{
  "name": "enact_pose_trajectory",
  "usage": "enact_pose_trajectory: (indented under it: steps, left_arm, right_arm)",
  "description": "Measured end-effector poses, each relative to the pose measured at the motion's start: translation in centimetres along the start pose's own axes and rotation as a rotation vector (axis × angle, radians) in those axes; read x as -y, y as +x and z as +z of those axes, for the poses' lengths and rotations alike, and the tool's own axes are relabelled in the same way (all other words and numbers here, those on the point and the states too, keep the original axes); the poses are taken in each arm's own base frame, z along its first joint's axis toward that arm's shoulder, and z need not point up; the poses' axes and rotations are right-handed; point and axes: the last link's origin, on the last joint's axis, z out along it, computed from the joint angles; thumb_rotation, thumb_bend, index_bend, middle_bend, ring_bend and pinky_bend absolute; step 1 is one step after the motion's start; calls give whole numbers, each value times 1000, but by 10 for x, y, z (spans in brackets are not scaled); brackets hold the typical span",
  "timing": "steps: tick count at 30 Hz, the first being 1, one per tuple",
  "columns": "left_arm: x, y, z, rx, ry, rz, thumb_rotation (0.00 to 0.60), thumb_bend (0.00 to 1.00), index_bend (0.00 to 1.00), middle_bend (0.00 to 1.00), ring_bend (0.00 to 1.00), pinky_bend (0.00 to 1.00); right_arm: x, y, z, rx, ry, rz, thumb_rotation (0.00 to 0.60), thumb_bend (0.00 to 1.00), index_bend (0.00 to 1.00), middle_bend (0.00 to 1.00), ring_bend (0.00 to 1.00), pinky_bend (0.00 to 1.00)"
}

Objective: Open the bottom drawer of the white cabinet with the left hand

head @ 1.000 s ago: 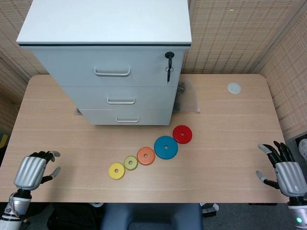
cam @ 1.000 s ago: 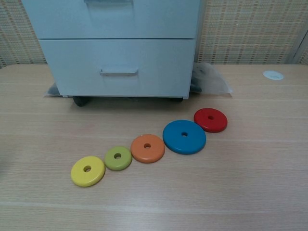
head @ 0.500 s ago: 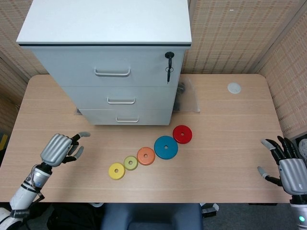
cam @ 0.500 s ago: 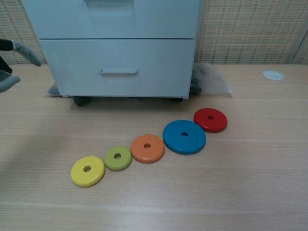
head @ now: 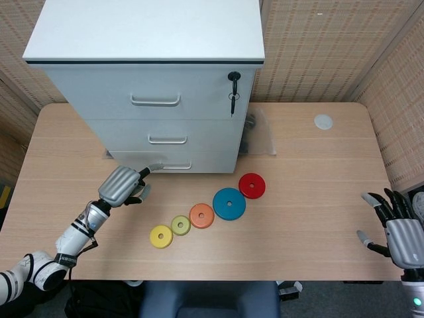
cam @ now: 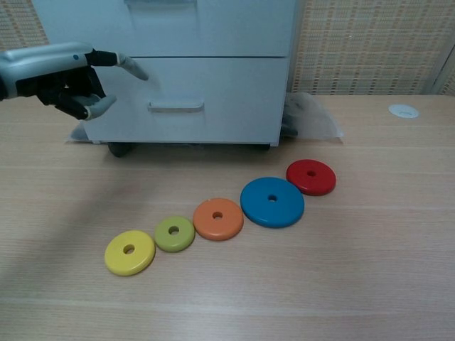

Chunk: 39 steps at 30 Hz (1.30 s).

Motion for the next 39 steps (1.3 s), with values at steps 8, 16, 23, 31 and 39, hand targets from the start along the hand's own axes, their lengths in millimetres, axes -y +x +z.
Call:
enact_pose_trajectory:
  steps: [8,16,23,31,39]
  left_arm:
    - [-10,-13,21,43,9,13,600,580,161,945,1000,1000]
    - [-17,-21,34,58,11,22,600,580,161,945,1000,1000]
    - [-19,-25,43,70,23,56,600,580,160,945,1000,1000]
    - [-21,-27,52,92,47,74,600,580,159,945,1000,1000]
    - [-22,-31,56,121,57,89,600,580,166,945,1000,1000]
  right_arm:
    - [-7,0,-4,4,-20,-1,600,206,148,178,0,0]
    - [-14,1,-8,10,-46,3,600,206,148,178,0,0]
    - [-17,3,-10,12,-55,0,600,206,148,178,0,0]
    - [-19,3,-13,13,-66,4,600,205,148,178,0,0]
    - [-21,3,-16,12,-75,7,600,205,148,178,0,0]
